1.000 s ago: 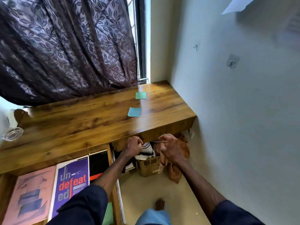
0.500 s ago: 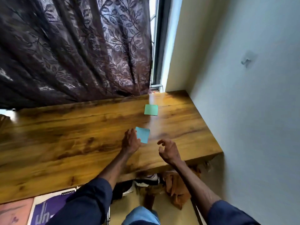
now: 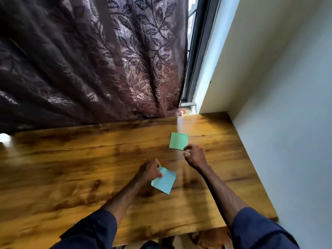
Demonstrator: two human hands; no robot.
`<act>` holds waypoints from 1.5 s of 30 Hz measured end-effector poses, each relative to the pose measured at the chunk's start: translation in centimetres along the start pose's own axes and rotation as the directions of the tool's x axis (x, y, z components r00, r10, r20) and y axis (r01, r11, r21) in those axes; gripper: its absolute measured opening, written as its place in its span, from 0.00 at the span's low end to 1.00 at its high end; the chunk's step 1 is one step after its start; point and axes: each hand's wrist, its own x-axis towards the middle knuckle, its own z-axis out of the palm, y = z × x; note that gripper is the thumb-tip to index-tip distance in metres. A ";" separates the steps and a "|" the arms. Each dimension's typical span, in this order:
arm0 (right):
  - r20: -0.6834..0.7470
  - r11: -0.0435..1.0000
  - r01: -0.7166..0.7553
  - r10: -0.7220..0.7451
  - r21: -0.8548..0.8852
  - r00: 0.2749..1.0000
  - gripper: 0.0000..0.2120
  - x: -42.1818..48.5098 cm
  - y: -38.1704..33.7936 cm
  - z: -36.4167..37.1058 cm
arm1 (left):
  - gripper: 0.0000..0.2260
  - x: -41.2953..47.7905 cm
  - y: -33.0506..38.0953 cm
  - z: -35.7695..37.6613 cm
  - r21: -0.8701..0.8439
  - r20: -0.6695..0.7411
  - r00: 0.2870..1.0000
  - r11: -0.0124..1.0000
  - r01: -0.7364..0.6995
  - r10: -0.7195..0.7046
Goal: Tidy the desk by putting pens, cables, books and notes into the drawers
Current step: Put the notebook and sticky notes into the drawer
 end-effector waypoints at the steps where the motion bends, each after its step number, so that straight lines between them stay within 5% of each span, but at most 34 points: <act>1: 0.000 1.000 -0.006 0.006 -0.006 1.000 0.12 1.4 -0.2 0.0 | 0.17 0.3 -0.3 -0.3 -0.075 0.003 1.000 0.997 0.012 -0.012; 6: -0.029 0.991 0.046 -0.050 -0.129 0.998 0.26 7.7 -2.0 0.4 | 0.10 -0.3 -1.6 -0.9 -0.457 -0.044 0.998 0.890 0.017 -0.042; 13: 0.112 0.919 0.064 -0.022 -0.390 0.993 0.35 9.7 -0.9 2.4 | 0.09 -2.2 -4.8 0.3 -0.652 0.001 0.991 0.751 0.102 -0.135; 21: 0.101 0.957 -0.184 0.210 -0.225 0.972 0.38 1.3 3.0 2.8 | 0.07 -3.6 -3.8 0.7 -0.671 -0.073 0.976 0.734 0.106 -0.207; 32: 0.064 0.963 -0.267 0.264 0.038 0.962 0.24 -8.1 4.8 2.6 | 0.12 -5.9 -4.0 3.7 -0.778 -0.039 0.946 0.604 0.174 -0.323; 39: 0.162 0.787 -0.334 0.293 0.519 0.942 0.21 -17.1 5.7 0.4 | 0.11 -12.3 -3.6 6.3 -0.787 -0.121 0.946 0.610 0.094 -0.302; 45: 0.157 0.669 -0.337 0.315 0.662 0.936 0.23 -28.1 8.0 -1.0 | 0.10 -21.2 -2.1 10.3 -0.787 -0.237 0.931 0.616 -0.015 -0.279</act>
